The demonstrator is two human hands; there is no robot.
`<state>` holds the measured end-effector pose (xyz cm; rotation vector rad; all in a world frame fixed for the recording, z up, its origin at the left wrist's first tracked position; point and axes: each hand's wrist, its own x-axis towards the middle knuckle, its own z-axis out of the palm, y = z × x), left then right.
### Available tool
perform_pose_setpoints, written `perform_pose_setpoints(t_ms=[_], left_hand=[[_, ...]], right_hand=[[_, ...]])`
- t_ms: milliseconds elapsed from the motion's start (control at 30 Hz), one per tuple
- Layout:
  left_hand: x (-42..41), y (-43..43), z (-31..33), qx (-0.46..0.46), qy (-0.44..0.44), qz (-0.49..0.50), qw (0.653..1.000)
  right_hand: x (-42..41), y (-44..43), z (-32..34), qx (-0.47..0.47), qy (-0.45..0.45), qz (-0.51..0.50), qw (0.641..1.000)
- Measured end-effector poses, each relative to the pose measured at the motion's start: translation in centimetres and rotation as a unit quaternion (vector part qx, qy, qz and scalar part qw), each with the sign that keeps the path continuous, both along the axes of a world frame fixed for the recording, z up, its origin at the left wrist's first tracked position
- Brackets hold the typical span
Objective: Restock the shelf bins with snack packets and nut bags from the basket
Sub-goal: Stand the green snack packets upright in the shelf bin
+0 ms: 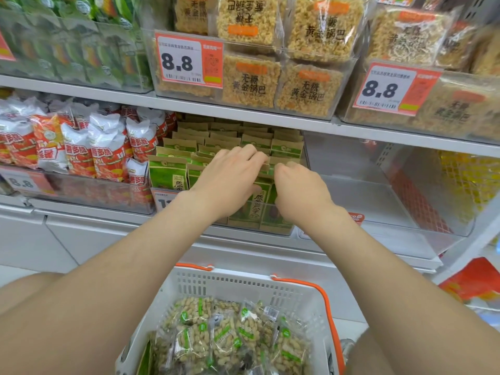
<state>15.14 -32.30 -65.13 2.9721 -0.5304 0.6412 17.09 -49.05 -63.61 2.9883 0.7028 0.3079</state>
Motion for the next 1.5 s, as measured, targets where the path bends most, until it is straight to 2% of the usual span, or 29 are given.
perform_pose_setpoints(t_ms=[167, 300, 400, 467, 533, 600, 700, 800, 867, 967, 1067, 1167, 1300, 1400, 1500], left_hand=[[1.2, -0.7, -0.6, 0.071, 0.024, 0.040, 0.996], [1.1, -0.8, -0.9, 0.117, 0.027, 0.053, 0.991], [0.4, -0.4, -1.7, 0.084, 0.000, 0.039, 0.996], [-0.6, 0.0, -2.2, 0.050, -0.054, 0.040, 0.996], [-2.1, 0.5, -2.4, -0.024, -0.151, 0.038, 0.987], [-3.8, 1.2, -2.8, -0.080, -0.199, 0.060, 0.975], [-5.9, 2.5, -5.4, -0.105, -0.118, 0.112, 0.981], [-7.5, 3.7, -8.8, -0.015, 0.064, 0.187, 0.980], [-8.0, 4.4, -10.9, 0.043, 0.215, 0.207, 0.954], [-8.5, 5.7, -14.3, 0.096, 0.416, 0.171, 0.888], [-10.0, 6.1, -17.5, 0.167, 0.530, 0.144, 0.819], [-11.8, 6.3, -20.9, 0.236, 0.607, 0.138, 0.746], [-13.4, 6.8, -24.4, 0.257, 0.651, 0.149, 0.698], [-13.6, 6.8, -25.2, 0.240, 0.658, 0.141, 0.700], [-13.7, 6.7, -26.1, 0.207, 0.637, 0.152, 0.727]], right_hand=[[1.4, -0.7, -0.4, 0.017, 0.033, 0.015, 0.999], [0.9, 0.0, -0.8, 0.031, 0.013, 0.006, 0.999], [-0.7, 0.5, -1.0, 0.068, -0.082, -0.006, 0.994], [-2.0, 1.2, -0.9, 0.151, -0.133, 0.020, 0.979], [-3.5, 2.0, -0.8, 0.231, -0.091, 0.066, 0.966], [-4.7, 2.8, -1.1, 0.227, 0.010, 0.089, 0.970], [-6.4, 3.9, -2.5, 0.120, 0.109, 0.097, 0.982], [-7.8, 5.0, -4.0, 0.015, 0.168, 0.109, 0.980], [-8.7, 5.7, -4.6, -0.033, 0.194, 0.130, 0.972], [-9.9, 6.9, -5.5, -0.079, 0.216, 0.173, 0.958], [-10.5, 8.2, -6.0, -0.096, 0.229, 0.200, 0.948], [-10.4, 9.1, -6.4, -0.104, 0.238, 0.212, 0.942], [-9.9, 9.7, -6.4, -0.114, 0.244, 0.221, 0.937], [-9.8, 10.0, -6.2, -0.120, 0.249, 0.225, 0.934], [-9.8, 10.2, -6.3, -0.121, 0.244, 0.230, 0.934]])
